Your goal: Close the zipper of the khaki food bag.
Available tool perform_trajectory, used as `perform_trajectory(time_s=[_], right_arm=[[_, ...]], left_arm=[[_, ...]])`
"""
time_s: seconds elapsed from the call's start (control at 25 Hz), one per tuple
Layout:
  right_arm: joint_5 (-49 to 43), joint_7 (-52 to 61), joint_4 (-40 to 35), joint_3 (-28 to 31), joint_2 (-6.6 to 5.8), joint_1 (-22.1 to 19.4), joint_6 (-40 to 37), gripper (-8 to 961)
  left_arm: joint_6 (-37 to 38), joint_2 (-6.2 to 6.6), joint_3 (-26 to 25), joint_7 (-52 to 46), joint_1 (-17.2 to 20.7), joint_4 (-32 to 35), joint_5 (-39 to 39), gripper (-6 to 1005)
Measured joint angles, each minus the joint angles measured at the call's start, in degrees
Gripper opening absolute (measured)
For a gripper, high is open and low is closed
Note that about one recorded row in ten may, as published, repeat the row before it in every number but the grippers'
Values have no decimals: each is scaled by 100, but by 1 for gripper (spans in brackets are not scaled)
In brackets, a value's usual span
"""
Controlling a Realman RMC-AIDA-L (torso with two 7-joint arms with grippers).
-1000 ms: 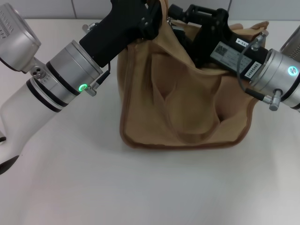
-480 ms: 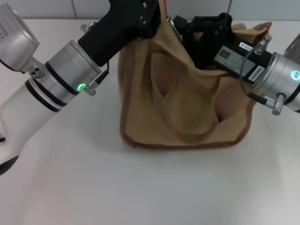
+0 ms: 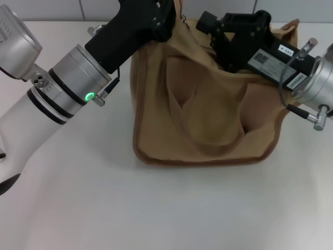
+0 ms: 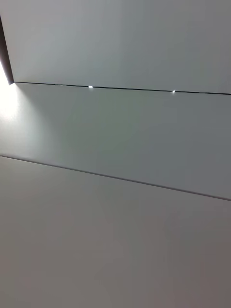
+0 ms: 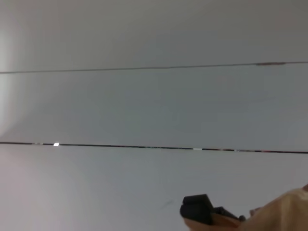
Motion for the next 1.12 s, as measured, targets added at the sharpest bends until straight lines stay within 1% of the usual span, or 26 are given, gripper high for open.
perform_trajectory(time_s=[0.2,0.44,0.56,0.6,0.68,0.92,1.12], right_arm=[[3,0,-146,-9,-14,-84,-161,13],[300,-435,-800,117,-30,-606,-648,65],[347,-438,-873,137,-132,-728,-695,95],[350,-356,-789,138,-180,-731,-709,106],[354,-190,-636,133,-223,-705,-768,126],[324,271,-513,59,-165,-499,-828,327],[322,759,-403,55,-75,-343,-795,555]], left_arm=[[-22,0,1,0,-6,0,4,16],[-29,0,1,1,1,-1,7,16],[-29,0,1,1,-2,-1,17,16],[-29,0,1,1,-8,-5,21,16],[-29,0,1,1,-22,-14,36,16],[-25,0,1,2,-65,-68,40,17],[-5,0,1,2,-69,-79,39,17]])
